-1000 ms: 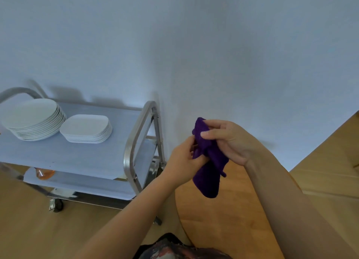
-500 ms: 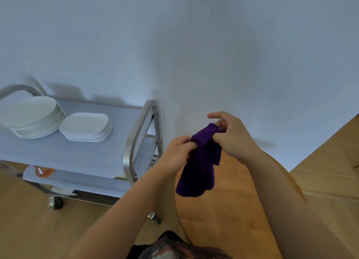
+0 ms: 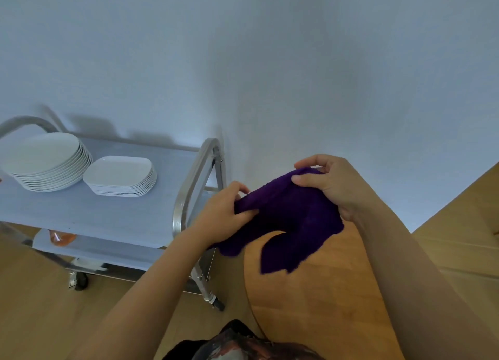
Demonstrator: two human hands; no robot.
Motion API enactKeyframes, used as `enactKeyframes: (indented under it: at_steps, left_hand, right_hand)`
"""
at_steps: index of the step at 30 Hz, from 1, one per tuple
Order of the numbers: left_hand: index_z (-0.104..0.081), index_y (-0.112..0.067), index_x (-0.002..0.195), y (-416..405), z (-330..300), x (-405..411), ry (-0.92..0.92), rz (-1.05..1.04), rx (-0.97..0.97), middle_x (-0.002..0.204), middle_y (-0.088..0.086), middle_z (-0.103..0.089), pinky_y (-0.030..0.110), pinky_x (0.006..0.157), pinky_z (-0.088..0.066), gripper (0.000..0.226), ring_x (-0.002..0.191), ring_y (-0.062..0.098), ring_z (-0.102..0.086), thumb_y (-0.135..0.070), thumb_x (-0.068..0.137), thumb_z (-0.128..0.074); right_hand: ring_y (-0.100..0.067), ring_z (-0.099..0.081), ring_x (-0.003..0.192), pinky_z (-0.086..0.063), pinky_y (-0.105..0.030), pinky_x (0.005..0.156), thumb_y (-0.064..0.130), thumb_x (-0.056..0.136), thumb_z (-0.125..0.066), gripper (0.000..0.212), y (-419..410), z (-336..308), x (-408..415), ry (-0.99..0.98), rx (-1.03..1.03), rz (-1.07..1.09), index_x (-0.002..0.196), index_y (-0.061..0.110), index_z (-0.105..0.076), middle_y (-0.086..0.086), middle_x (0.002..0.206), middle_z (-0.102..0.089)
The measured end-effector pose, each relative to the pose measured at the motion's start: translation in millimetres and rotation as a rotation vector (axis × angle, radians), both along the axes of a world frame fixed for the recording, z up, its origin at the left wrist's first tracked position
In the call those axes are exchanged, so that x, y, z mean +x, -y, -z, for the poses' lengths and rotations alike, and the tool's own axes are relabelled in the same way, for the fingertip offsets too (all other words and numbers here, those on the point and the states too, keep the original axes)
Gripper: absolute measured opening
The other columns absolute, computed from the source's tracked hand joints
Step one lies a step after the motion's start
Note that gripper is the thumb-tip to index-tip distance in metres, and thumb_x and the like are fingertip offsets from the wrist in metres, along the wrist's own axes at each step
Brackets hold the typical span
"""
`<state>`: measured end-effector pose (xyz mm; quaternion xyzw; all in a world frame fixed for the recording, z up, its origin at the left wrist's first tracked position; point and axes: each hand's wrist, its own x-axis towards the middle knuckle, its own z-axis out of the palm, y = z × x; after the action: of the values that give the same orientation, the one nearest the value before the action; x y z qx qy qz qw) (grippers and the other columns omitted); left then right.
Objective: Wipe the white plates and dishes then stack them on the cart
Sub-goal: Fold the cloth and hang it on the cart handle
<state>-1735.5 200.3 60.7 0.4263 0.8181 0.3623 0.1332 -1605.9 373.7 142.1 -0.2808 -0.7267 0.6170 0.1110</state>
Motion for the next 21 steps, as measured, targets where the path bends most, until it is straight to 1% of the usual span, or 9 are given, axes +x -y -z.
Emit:
enactKeyframes:
  at_steps: [3,5,8,10,13,15,17,19,21]
  left_hand:
    - [-0.056,-0.019,0.109,11.5,14.3,-7.0,-0.162,-0.054,-0.020,0.085,-0.010,-0.060,0.016,0.067,-0.050,0.017,0.073,0.000,-0.056,-0.026,0.093,-0.054]
    - [-0.060,-0.018,0.103,14.9,18.9,-9.0,-0.158,-0.069,-0.021,0.077,-0.010,-0.058,0.012,0.062,-0.044,0.013,0.068,-0.001,-0.054,-0.022,0.096,-0.049]
    - [-0.058,-0.018,0.090,11.7,22.5,-11.7,-0.098,-0.159,-0.073,0.070,-0.010,-0.054,0.011,0.057,-0.035,0.019,0.064,0.001,-0.051,-0.027,0.099,-0.043]
    - [-0.056,-0.016,0.087,6.4,22.9,-14.0,0.049,-0.247,-0.035,0.074,-0.004,-0.056,0.015,0.059,-0.038,0.023,0.068,0.007,-0.053,-0.029,0.099,-0.043]
    - [-0.057,-0.016,0.081,6.9,11.2,-23.2,0.377,-0.357,0.104,0.074,0.001,-0.060,0.023,0.060,-0.042,0.020,0.070,0.016,-0.056,-0.032,0.093,-0.054]
    - [-0.061,-0.018,0.077,14.7,2.1,-35.6,0.339,-0.260,0.024,0.068,-0.003,-0.065,0.020,0.055,-0.044,0.019,0.063,0.011,-0.061,-0.033,0.088,-0.063]
    - [-0.064,-0.016,0.072,21.8,-8.2,-45.9,0.250,-0.115,-0.105,0.058,-0.008,-0.062,0.015,0.051,-0.042,0.024,0.051,0.002,-0.058,-0.035,0.087,-0.064]
    - [-0.062,-0.009,0.064,24.9,-13.6,-52.3,0.248,-0.091,-0.133,0.052,-0.007,-0.053,0.015,0.049,-0.038,0.037,0.045,0.004,-0.048,-0.037,0.089,-0.060]
    - [-0.059,-0.009,0.061,21.8,-14.9,-51.6,0.290,-0.155,-0.101,0.052,0.000,-0.051,0.017,0.050,-0.038,0.042,0.048,0.008,-0.046,-0.038,0.091,-0.057]
  right_hand:
    - [-0.016,-0.068,0.077,-0.055,-0.026,0.061,0.015,0.078,-0.075,0.014,-0.1,5.1,0.6,0.024,0.148,0.030,0.087,0.024,-0.070,0.003,0.083,-0.071]
    - [-0.013,-0.068,0.071,-0.053,-0.022,0.056,0.018,0.078,-0.076,0.010,-1.6,8.7,-0.2,0.010,0.215,0.063,0.083,0.023,-0.069,0.005,0.077,-0.071]
    - [-0.008,-0.062,0.071,-0.050,-0.021,0.060,0.025,0.081,-0.072,0.006,-7.8,16.0,-4.2,0.065,0.518,0.084,0.079,0.023,-0.066,0.008,0.077,-0.066]
    - [-0.007,-0.057,0.072,-0.046,-0.022,0.061,0.033,0.083,-0.067,0.013,-13.5,22.5,-6.1,0.115,0.685,0.096,0.078,0.022,-0.063,0.008,0.076,-0.062]
    - [-0.010,-0.051,0.062,-0.036,-0.024,0.053,0.050,0.086,-0.058,0.037,-26.4,32.7,-5.9,0.255,0.871,0.063,0.067,0.019,-0.053,0.004,0.066,-0.055]
    - [-0.010,-0.045,0.056,-0.028,-0.024,0.048,0.061,0.088,-0.046,0.047,-33.9,40.8,-4.0,0.464,1.079,-0.005,0.063,0.021,-0.041,0.005,0.062,-0.049]
    - [-0.009,-0.042,0.053,-0.025,-0.024,0.047,0.065,0.088,-0.038,0.049,-37.7,51.0,-1.1,0.579,1.210,-0.040,0.063,0.024,-0.035,0.006,0.061,-0.047]
    - [-0.011,-0.046,0.054,-0.030,-0.024,0.048,0.063,0.089,-0.038,0.049,-38.4,60.6,1.2,0.558,1.100,-0.058,0.064,0.021,-0.040,0.006,0.061,-0.049]
    - [-0.014,-0.054,0.053,-0.038,-0.023,0.048,0.054,0.093,-0.041,0.049,-33.0,64.2,0.6,0.468,0.704,-0.066,0.070,0.013,-0.052,0.002,0.058,-0.056]
